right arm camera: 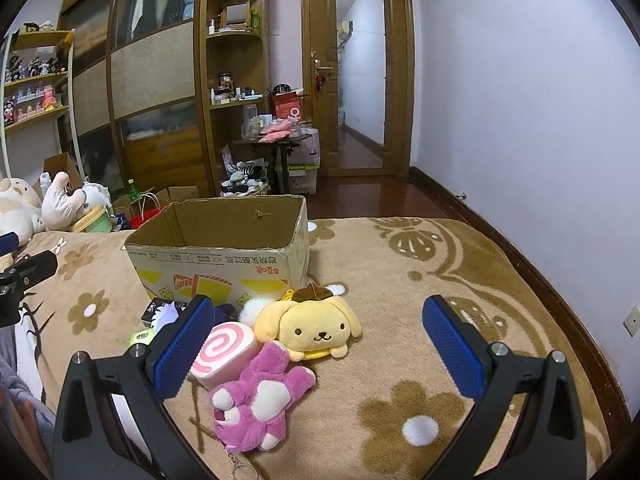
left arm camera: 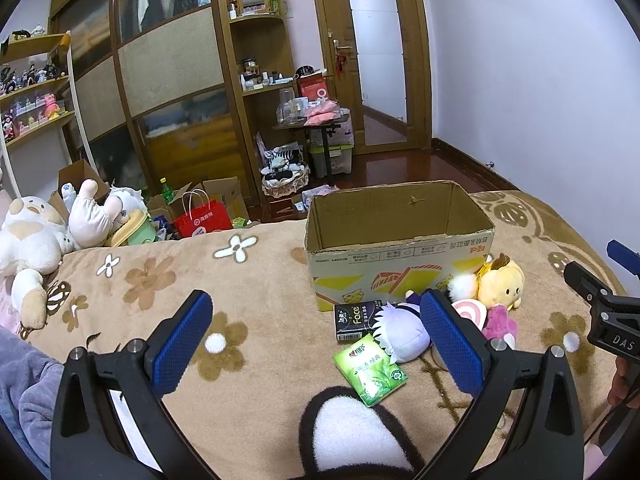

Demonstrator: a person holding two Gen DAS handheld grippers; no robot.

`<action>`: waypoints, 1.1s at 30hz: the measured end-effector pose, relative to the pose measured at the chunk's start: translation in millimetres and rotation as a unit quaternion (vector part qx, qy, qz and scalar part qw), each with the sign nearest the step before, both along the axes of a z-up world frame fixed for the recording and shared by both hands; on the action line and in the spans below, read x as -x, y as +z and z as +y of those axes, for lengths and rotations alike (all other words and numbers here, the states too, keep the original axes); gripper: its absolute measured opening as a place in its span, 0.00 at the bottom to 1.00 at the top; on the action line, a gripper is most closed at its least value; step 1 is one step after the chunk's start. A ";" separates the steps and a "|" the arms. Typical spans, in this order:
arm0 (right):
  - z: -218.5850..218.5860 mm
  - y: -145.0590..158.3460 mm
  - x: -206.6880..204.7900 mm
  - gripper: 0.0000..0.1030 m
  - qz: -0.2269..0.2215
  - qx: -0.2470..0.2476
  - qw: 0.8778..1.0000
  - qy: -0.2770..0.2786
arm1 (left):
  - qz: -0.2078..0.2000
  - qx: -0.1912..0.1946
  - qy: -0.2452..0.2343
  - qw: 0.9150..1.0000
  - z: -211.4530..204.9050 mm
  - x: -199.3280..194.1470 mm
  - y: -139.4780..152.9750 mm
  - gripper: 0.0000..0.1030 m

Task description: Organize soft objects

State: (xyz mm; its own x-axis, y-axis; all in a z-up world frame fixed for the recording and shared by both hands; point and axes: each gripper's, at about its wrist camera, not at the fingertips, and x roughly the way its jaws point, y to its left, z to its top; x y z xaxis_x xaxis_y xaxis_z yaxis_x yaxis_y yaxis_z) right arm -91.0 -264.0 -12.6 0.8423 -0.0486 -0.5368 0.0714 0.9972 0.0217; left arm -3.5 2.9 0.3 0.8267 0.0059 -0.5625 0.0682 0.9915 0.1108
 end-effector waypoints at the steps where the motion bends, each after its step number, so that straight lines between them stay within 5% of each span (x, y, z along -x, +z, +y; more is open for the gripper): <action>1: 0.1 0.7 0.5 1.00 -0.001 0.001 1.000 0.001 | 0.000 0.000 -0.001 1.000 -0.7 -0.1 0.4 0.99; 20: -1.4 2.2 2.8 1.00 -0.003 0.003 1.000 0.000 | 0.008 -0.004 -0.005 1.000 -2.1 0.0 0.3 0.99; 33: -1.1 -3.3 -7.8 1.00 0.023 -0.016 1.000 0.007 | 0.131 0.024 0.027 0.991 8.2 -46.1 -27.7 0.99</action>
State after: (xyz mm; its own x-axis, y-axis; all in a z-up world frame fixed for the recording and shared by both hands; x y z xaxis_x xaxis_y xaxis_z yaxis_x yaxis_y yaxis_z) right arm -83.2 -265.1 -15.9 0.8173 -0.0191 -0.5759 0.0588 0.9970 0.0505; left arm 42.6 11.1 -27.4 0.6515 0.0134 -0.7585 0.0359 0.9982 0.0485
